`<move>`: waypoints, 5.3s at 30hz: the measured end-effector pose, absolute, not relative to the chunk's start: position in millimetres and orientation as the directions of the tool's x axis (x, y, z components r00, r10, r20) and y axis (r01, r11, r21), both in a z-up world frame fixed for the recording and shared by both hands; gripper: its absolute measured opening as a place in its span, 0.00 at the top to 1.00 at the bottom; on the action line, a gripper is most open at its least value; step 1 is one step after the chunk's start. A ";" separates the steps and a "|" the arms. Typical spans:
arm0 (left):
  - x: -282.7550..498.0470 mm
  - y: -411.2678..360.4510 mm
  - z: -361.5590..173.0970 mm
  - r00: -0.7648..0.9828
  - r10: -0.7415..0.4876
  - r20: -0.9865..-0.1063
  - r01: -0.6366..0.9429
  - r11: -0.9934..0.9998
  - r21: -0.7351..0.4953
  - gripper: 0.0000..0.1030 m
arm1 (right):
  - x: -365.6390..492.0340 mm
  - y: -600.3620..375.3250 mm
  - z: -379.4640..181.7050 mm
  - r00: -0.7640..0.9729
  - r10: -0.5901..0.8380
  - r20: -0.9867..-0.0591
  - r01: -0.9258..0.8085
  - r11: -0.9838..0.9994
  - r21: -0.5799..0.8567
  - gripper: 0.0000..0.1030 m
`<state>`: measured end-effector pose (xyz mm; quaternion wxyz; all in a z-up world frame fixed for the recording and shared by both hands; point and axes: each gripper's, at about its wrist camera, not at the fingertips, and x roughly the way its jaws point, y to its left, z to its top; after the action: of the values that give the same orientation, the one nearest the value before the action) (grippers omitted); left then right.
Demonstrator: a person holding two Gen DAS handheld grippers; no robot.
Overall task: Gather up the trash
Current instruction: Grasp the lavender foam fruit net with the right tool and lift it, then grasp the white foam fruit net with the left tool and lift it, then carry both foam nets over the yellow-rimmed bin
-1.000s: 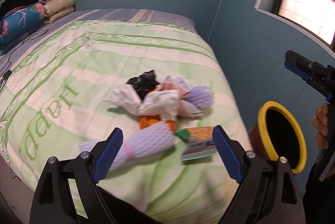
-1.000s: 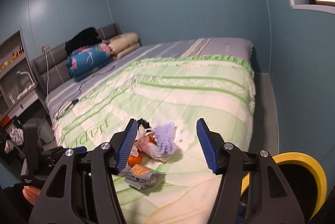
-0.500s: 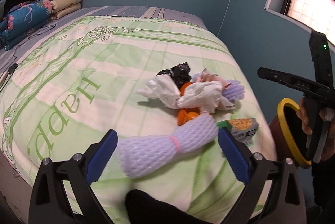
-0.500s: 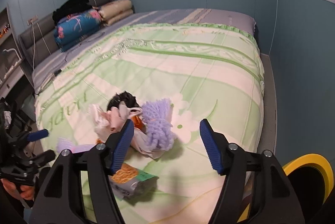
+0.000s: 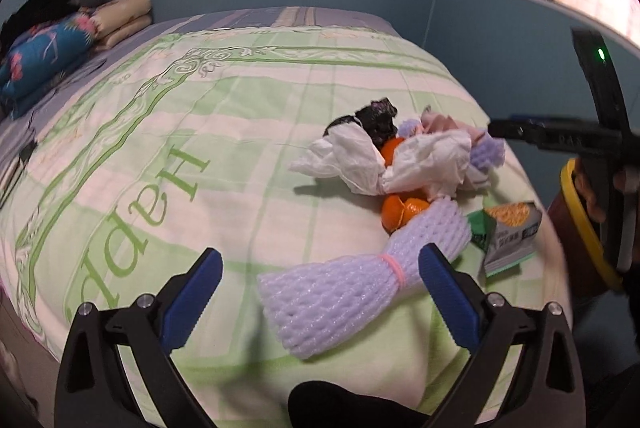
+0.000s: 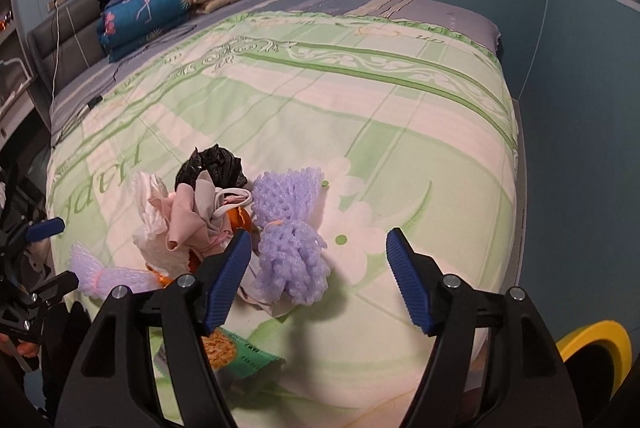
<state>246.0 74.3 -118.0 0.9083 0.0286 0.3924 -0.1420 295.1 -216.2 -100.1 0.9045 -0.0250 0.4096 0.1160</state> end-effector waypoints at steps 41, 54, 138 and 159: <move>239.0 25.8 -137.1 0.569 -0.316 -0.759 0.448 0.893 -0.036 0.65 | 309.8 -174.2 -127.6 0.554 0.183 -0.812 -0.304 0.953 0.007 0.75; 227.4 33.2 -125.5 0.592 -0.319 -0.740 0.459 0.888 -0.016 0.35 | 289.2 -165.2 -110.3 0.565 0.225 -0.794 -0.338 0.941 0.027 0.75; 155.2 6.2 53.9 0.744 -0.525 -0.414 0.467 0.851 -0.239 0.85 | 94.7 -328.4 61.0 0.872 0.254 -0.420 -0.221 0.967 0.125 0.76; 182.5 -166.5 20.3 0.512 -0.679 -0.526 0.675 0.697 -0.242 0.85 | 52.3 -424.1 51.4 0.928 0.027 -0.371 0.033 0.987 0.154 0.76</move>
<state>182.5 -166.5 20.3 0.8695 -0.0030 0.3041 -0.3892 52.3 -424.1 51.4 0.9787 0.0792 0.1891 -0.0017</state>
